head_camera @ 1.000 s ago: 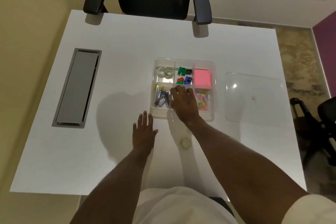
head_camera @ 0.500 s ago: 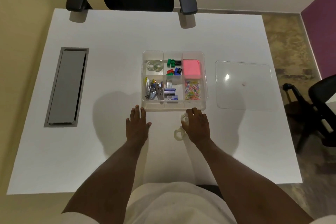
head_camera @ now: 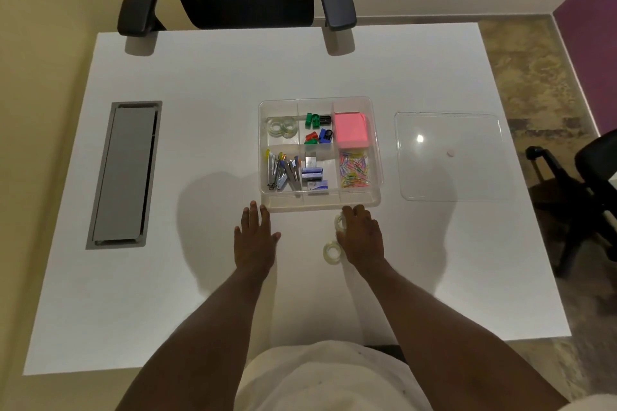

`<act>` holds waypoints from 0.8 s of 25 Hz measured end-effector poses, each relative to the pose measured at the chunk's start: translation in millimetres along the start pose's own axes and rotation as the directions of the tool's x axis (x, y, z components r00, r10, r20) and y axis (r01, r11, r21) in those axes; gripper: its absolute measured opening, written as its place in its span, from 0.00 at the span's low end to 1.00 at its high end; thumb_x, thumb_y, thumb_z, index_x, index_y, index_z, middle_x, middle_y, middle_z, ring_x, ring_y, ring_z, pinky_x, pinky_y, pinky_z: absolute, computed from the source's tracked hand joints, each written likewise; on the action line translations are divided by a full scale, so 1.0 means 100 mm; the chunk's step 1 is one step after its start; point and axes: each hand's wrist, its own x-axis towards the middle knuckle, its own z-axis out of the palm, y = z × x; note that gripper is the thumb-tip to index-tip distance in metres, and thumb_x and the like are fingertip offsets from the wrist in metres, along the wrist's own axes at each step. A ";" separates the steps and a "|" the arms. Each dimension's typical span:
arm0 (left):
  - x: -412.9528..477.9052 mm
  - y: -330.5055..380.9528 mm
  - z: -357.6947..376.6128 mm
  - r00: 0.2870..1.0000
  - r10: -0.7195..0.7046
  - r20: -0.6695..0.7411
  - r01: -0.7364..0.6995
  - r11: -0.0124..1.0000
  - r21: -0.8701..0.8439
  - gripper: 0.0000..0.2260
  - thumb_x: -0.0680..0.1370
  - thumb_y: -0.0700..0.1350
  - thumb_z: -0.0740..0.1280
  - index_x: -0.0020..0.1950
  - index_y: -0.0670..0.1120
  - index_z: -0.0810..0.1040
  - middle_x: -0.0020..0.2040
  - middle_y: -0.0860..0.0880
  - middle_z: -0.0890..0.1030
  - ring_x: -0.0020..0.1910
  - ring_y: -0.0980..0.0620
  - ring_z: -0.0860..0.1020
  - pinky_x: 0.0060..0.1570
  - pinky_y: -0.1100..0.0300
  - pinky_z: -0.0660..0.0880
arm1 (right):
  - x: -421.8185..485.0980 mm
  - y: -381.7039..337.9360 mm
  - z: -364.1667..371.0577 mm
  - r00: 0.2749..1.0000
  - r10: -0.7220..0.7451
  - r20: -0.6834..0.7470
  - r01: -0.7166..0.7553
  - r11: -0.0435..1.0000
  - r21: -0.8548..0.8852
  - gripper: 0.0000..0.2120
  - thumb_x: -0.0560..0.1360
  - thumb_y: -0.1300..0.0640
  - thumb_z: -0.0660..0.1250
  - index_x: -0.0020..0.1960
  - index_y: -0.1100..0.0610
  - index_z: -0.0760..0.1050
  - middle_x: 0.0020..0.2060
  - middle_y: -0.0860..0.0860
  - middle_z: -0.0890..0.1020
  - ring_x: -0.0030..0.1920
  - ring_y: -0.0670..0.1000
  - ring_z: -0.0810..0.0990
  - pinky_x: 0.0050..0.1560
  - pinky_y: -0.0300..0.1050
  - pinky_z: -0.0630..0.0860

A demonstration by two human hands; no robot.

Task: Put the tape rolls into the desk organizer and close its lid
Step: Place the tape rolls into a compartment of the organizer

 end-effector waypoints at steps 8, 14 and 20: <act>0.00 0.01 0.01 1.000 -0.010 0.002 0.010 1.000 -0.011 0.34 0.86 0.56 0.58 0.85 0.45 0.44 0.85 0.43 0.41 0.85 0.42 0.43 0.82 0.41 0.56 | 0.01 -0.07 -0.08 0.952 -0.204 -0.228 0.206 0.978 -0.015 0.28 0.74 0.46 0.74 0.68 0.59 0.75 0.61 0.59 0.80 0.57 0.59 0.81 0.59 0.52 0.80; 0.01 -0.02 0.05 1.000 -0.022 -0.010 0.022 1.000 -0.017 0.34 0.85 0.57 0.58 0.85 0.47 0.44 0.85 0.44 0.42 0.85 0.43 0.43 0.82 0.42 0.55 | 0.53 -0.56 -0.46 0.907 -0.301 -0.295 0.305 0.952 -0.035 0.28 0.74 0.43 0.71 0.68 0.57 0.72 0.59 0.56 0.79 0.56 0.55 0.78 0.56 0.50 0.79; 0.02 -0.09 0.16 0.998 -0.017 -0.058 0.016 1.000 -0.013 0.34 0.86 0.58 0.55 0.85 0.48 0.43 0.85 0.45 0.41 0.85 0.44 0.43 0.82 0.44 0.55 | 1.17 -1.06 -0.79 0.883 -0.353 -0.309 0.347 0.935 -0.076 0.25 0.75 0.45 0.71 0.66 0.57 0.73 0.59 0.56 0.79 0.58 0.56 0.78 0.60 0.51 0.76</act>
